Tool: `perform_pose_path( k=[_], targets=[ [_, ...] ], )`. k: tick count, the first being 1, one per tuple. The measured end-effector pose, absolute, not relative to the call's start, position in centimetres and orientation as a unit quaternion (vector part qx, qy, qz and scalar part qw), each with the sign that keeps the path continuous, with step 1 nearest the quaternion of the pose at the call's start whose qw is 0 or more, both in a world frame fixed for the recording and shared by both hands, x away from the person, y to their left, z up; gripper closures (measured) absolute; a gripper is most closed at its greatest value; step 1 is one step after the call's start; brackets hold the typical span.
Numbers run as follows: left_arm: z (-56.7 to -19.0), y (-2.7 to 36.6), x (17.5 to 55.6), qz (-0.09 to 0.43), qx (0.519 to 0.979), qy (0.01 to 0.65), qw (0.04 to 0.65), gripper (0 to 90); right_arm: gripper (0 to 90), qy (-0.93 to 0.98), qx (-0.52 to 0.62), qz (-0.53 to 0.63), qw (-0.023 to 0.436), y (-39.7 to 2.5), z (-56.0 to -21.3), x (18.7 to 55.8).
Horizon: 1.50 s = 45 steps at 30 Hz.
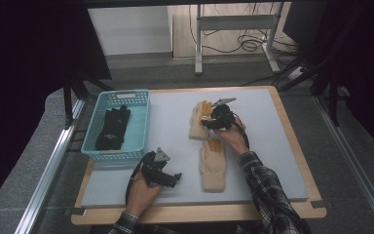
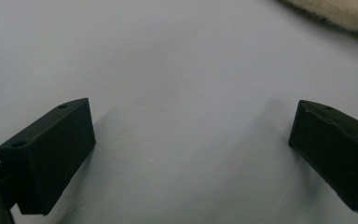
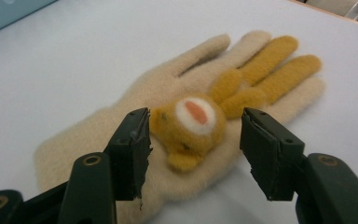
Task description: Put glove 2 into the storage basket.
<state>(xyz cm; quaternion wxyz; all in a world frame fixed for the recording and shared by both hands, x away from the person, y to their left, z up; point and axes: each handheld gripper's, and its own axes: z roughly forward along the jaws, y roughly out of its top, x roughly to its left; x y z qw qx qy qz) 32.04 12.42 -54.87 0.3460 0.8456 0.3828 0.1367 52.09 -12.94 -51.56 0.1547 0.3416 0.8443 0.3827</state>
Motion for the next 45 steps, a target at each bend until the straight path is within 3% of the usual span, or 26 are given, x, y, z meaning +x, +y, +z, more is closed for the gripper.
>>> perform_pose_path(
  k=[10,13,17,38,45],
  targets=[
    [-54.9,12.4,32.0,0.136,0.846,0.383,0.346,0.4,41.6,0.851,0.347,0.353,0.173,-11.1,-52.6,52.7],
    [-54.9,12.4,32.0,0.136,0.846,0.383,0.346,0.4,51.9,0.85,0.35,0.35,0.179,-10.8,-52.7,52.5],
    [-54.9,12.4,32.0,0.136,0.846,0.383,0.346,0.4,56.4,0.849,0.351,0.349,0.186,-11.0,-52.3,52.3],
    [-54.9,12.4,32.0,0.137,0.846,0.382,0.345,0.5,56.7,0.837,0.32,0.411,0.17,-13.3,-45.9,50.0],
    [-54.9,12.4,32.0,0.137,0.845,0.383,0.347,0.5,56.7,0.844,0.295,0.426,0.139,-14.5,-44.0,47.3]
  ],
)
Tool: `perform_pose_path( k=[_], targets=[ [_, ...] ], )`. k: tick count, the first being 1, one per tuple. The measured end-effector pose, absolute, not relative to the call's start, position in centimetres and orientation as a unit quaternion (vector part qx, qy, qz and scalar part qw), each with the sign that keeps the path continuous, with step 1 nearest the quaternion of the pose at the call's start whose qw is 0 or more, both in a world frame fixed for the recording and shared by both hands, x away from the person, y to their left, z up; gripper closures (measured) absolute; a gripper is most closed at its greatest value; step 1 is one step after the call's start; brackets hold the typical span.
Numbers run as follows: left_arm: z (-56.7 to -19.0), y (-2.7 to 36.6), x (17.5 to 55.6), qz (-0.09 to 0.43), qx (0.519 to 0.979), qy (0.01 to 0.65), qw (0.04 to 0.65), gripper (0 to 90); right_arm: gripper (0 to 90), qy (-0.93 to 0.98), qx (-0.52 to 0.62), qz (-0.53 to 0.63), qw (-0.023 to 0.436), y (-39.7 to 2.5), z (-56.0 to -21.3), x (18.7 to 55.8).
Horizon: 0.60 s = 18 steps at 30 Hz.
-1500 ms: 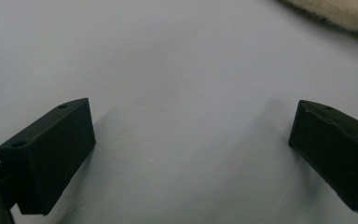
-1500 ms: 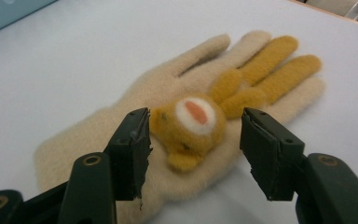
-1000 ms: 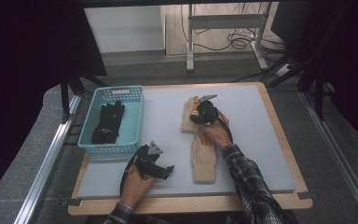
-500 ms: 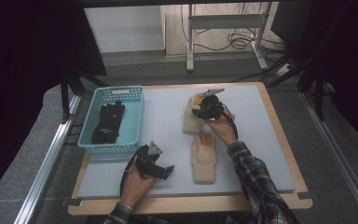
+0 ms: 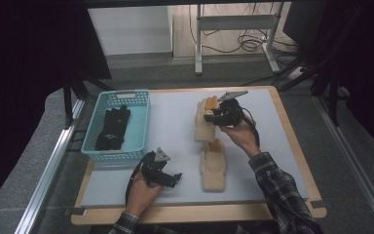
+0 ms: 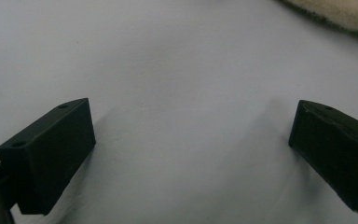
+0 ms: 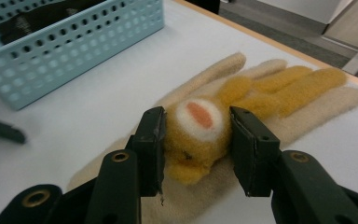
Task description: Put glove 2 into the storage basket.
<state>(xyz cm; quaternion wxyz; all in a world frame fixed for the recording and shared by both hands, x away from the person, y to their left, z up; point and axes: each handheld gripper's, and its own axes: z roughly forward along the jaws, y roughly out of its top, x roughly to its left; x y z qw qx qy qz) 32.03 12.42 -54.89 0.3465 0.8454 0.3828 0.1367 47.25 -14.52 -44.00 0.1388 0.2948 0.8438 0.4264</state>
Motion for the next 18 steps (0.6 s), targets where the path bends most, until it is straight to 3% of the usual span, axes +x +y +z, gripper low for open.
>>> perform_pose_path(
  k=[18],
  targets=[
    [-54.9,12.4,32.0,0.138,0.844,0.385,0.348,0.4,56.7,0.861,0.235,0.442,0.088,-17.8,-43.7,37.6]
  ],
)
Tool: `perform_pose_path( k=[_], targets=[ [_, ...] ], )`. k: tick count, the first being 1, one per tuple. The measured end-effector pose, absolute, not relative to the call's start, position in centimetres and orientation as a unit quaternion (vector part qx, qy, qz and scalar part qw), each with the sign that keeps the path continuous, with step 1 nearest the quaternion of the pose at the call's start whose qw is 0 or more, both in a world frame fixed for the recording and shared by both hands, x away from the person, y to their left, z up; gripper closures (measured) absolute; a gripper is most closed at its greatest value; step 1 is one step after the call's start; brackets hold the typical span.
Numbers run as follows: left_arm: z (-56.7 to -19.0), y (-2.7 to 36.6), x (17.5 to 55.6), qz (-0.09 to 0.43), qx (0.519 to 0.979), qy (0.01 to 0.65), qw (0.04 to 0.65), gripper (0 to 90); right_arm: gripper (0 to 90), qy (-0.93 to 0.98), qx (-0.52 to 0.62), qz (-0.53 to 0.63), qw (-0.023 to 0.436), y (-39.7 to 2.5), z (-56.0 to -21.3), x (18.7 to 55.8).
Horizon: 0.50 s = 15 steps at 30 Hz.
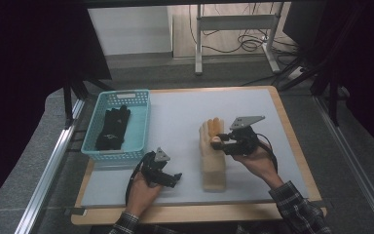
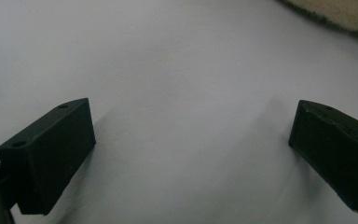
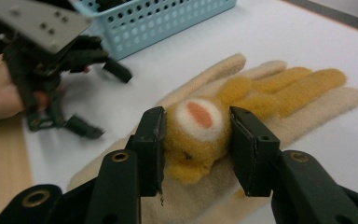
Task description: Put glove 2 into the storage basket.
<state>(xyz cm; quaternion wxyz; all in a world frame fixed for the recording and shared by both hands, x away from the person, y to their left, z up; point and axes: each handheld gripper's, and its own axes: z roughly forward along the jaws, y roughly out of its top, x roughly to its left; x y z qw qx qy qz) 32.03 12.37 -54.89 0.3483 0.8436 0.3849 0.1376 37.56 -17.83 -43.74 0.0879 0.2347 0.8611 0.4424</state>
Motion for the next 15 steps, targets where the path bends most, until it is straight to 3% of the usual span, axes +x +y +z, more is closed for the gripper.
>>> perform_pose_path(
  k=[8,15],
  targets=[
    [-54.9,12.4,32.0,0.138,0.843,0.385,0.349,0.5,56.7,0.861,0.247,0.44,0.07,-18.3,-46.0,35.1],
    [-54.9,12.4,32.0,0.138,0.843,0.386,0.349,0.5,56.6,0.86,0.264,0.43,0.069,-18.2,-48.2,35.3]
  ],
)
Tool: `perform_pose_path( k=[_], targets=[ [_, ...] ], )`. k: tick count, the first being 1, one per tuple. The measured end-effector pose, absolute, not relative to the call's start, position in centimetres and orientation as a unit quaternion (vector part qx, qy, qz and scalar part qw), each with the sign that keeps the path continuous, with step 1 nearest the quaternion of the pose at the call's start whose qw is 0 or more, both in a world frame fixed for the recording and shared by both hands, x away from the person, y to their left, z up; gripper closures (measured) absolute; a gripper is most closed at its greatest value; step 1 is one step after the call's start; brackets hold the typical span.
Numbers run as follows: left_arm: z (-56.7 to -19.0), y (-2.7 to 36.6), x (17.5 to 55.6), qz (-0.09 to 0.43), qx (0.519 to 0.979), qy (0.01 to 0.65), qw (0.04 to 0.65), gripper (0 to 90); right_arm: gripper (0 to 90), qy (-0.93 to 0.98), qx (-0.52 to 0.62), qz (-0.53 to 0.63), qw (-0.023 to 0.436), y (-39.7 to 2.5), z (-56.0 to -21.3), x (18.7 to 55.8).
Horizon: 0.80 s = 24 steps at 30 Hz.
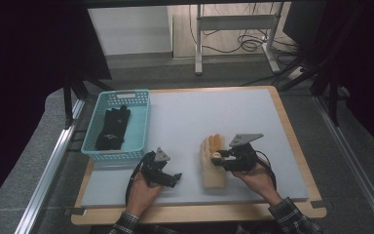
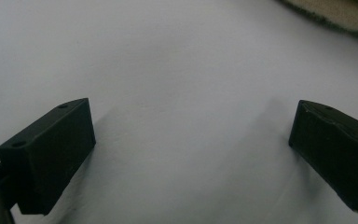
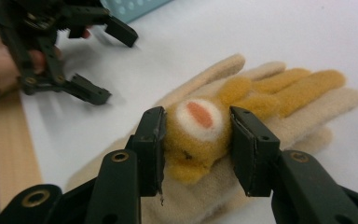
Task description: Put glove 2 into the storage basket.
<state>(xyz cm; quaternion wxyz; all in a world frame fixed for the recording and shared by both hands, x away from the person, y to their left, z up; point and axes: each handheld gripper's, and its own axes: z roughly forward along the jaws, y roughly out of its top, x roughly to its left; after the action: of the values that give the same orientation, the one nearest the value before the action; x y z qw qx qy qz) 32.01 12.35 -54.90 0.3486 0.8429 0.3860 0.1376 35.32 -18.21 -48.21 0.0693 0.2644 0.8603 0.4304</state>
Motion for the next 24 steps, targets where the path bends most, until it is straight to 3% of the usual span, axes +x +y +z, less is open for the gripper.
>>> perform_pose_path(
  k=[7,12,18,23,24],
  targets=[
    [-54.9,12.4,32.0,0.138,0.844,0.385,0.347,0.5,51.6,0.866,0.265,0.416,0.079,-17.9,-50.3,35.3],
    [-54.9,12.4,32.0,0.138,0.844,0.384,0.347,0.5,42.7,0.859,0.271,0.426,0.088,-18.6,-49.3,35.3],
    [-54.9,12.4,32.0,0.138,0.845,0.383,0.346,0.4,41.7,0.849,0.285,0.434,0.097,-20.8,-48.3,35.5],
    [-54.9,12.3,32.0,0.142,0.843,0.386,0.345,0.0,49.0,0.849,0.299,0.427,0.09,-22.2,-49.0,35.6],
    [-54.9,12.3,32.0,0.141,0.844,0.386,0.345,0.0,59.4,0.854,0.302,0.414,0.083,-22.7,-49.4,35.5]
  ],
)
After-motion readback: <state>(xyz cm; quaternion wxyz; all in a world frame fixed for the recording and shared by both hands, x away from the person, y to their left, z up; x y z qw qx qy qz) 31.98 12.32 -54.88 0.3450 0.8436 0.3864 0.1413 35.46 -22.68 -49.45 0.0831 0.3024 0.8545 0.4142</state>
